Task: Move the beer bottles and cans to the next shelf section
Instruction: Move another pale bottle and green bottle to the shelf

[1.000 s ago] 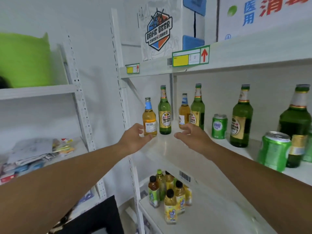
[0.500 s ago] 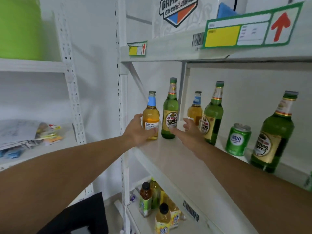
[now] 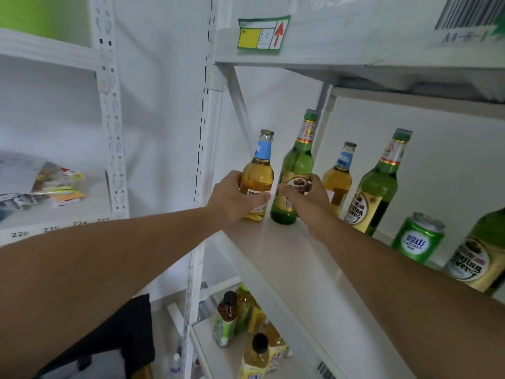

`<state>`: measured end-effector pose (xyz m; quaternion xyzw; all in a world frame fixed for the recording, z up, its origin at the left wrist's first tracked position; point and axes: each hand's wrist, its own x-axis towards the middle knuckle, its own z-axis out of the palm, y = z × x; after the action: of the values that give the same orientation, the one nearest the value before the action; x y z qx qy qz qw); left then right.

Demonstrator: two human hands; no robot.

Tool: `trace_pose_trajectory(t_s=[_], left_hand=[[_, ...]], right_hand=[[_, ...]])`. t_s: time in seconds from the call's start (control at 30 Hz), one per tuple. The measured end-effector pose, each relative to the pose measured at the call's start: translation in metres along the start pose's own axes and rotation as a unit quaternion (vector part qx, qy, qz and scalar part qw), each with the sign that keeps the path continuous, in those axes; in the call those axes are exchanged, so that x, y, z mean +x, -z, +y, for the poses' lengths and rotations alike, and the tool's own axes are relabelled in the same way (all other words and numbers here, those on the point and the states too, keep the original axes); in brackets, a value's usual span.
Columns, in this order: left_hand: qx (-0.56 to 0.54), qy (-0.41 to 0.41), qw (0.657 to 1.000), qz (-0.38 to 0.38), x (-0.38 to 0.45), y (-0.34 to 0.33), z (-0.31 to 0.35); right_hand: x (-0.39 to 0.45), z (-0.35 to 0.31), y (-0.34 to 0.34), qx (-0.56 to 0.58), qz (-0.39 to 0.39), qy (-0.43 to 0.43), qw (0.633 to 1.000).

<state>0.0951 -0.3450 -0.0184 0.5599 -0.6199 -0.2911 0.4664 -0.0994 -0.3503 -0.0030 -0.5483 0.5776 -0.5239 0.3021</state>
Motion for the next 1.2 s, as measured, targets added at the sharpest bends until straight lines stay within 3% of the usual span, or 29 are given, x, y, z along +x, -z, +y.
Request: trace_pose_trajectory(t_s=[0.17,0.6,0.97,1.2], left_hand=[[0.004,0.016,1.000,0.027,-0.022,0.011,0.010],[0.044,-0.022,0.994,0.093,-0.131,0.043,0.042],[0.011,-0.070,0.996,0.060,-0.209,0.067,0.055],[-0.022,-0.074,0.997,0.026,-0.255,0.071,0.054]], right_hand=[[-0.030,-0.007,0.013,-0.020,0.013,0.029,0.999],[-0.131,-0.024,0.058,0.064,-0.038,0.060,0.995],[-0.226,-0.041,0.088,0.087,-0.030,0.078,0.993],[-0.304,-0.055,0.117,0.047,0.016,0.053,0.997]])
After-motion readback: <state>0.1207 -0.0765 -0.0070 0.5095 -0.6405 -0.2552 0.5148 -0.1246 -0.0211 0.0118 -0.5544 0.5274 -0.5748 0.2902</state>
